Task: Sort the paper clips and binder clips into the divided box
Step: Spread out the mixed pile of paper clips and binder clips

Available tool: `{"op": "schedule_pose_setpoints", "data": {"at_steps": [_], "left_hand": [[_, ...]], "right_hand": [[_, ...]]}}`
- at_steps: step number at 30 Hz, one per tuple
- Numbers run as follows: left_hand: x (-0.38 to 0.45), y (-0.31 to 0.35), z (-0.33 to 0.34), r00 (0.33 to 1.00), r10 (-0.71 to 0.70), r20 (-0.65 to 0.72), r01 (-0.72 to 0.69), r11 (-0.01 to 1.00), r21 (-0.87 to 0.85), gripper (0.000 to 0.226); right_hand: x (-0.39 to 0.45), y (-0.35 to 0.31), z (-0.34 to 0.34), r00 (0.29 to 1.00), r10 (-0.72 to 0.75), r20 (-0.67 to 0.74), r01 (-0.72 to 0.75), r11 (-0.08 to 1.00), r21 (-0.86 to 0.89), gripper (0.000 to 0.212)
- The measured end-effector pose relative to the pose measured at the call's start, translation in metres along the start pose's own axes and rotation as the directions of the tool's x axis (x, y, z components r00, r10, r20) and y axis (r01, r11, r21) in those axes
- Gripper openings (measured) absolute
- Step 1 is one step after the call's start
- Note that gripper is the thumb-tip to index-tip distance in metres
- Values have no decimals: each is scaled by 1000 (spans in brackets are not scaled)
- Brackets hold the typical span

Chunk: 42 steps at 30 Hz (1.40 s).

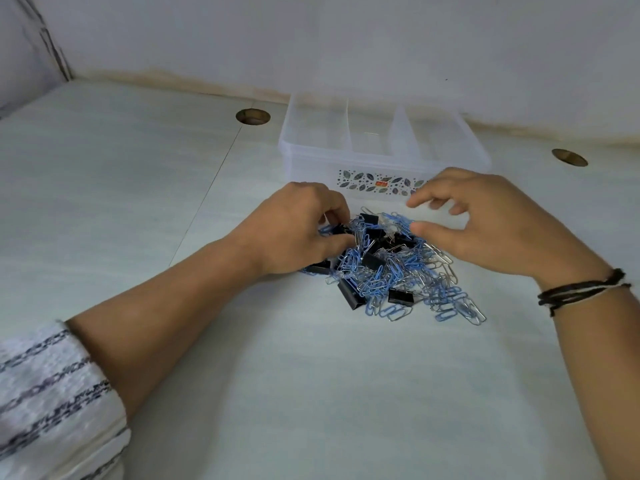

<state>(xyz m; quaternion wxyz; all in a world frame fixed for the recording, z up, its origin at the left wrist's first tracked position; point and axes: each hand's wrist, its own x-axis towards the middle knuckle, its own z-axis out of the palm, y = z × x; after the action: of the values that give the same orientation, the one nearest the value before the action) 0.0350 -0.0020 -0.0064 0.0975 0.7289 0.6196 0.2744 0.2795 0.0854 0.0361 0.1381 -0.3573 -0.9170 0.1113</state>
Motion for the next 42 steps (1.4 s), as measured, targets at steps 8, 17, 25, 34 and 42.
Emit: {"op": "schedule_pose_setpoints", "data": {"at_steps": [8,17,25,34,42], "left_hand": [[-1,4,-5,997,-35,-67,34,999,-14,34],[-1,1,-10,999,-29,-19,27,995,-93,15],[-2,0,-13,998,-70,-8,67,973,-221,26],[-5,-2,-17,997,-52,60,66,962,-267,40],[-5,-5,-16,997,-35,71,43,993,-111,18]], "right_hand": [[13,-18,31,976,-210,62,214,973,-81,19],[13,-23,34,970,-218,104,224,973,-49,42],[10,-23,27,978,-205,-33,206,978,16,26],[3,-27,23,999,-15,34,6,970,243,38],[7,-34,34,1000,-4,20,1,992,123,15]]}}
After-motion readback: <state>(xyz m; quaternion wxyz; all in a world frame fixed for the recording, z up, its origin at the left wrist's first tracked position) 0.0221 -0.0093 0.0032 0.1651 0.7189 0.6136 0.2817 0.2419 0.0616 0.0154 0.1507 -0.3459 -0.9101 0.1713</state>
